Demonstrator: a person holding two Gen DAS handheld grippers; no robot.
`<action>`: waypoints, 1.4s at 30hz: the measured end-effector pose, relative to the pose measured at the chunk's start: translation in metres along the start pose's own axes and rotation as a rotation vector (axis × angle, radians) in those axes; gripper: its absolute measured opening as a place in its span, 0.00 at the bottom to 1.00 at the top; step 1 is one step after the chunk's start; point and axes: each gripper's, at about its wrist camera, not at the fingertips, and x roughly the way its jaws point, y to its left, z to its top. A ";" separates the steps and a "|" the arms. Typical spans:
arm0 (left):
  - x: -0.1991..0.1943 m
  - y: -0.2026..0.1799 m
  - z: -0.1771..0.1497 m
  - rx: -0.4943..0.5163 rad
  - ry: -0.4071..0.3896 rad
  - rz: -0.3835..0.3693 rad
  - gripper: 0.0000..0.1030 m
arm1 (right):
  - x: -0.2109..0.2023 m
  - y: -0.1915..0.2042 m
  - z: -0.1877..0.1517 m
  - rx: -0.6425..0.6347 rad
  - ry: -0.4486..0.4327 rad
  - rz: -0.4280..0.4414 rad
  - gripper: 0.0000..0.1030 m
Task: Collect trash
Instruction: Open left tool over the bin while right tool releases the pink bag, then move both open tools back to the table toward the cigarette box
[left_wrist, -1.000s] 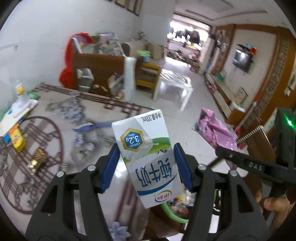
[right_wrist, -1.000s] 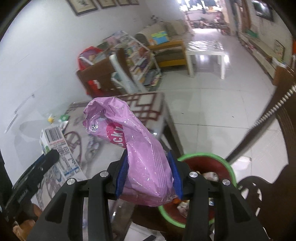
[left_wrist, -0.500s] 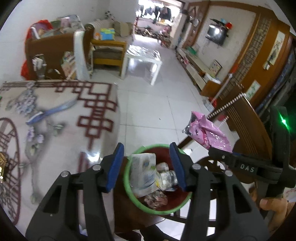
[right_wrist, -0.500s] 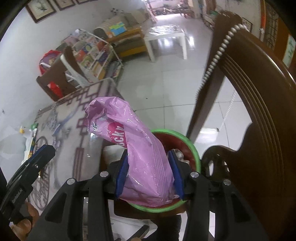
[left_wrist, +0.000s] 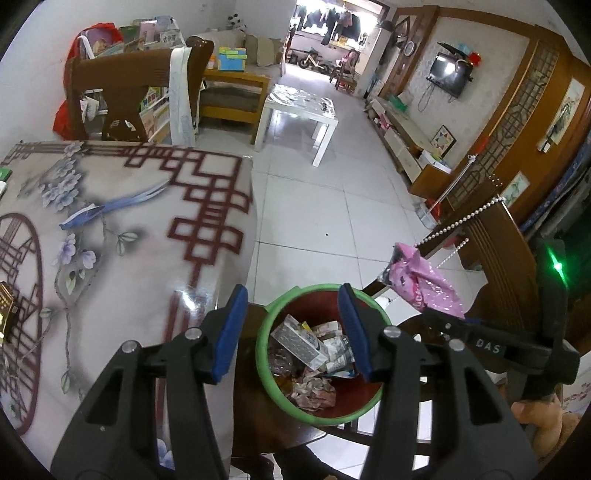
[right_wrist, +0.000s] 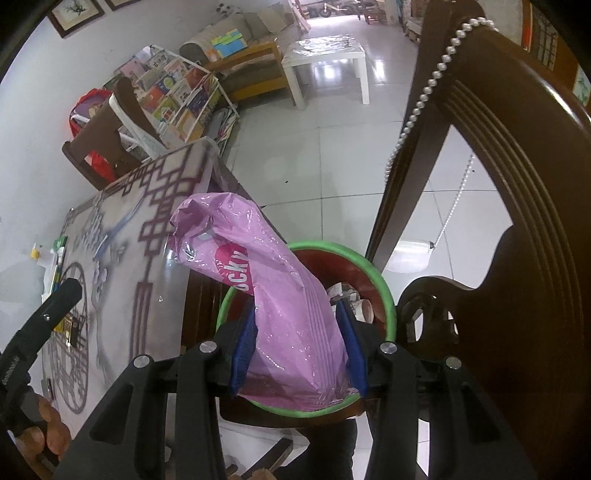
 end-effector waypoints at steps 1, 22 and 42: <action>-0.002 0.000 0.001 0.000 -0.003 0.000 0.48 | 0.001 0.002 0.000 -0.006 0.004 0.002 0.42; -0.029 0.025 -0.008 -0.062 -0.037 0.013 0.52 | 0.024 0.022 -0.013 -0.064 0.078 -0.028 0.46; -0.033 0.043 -0.006 -0.101 -0.055 0.024 0.60 | 0.024 0.026 -0.011 -0.049 0.084 -0.045 0.77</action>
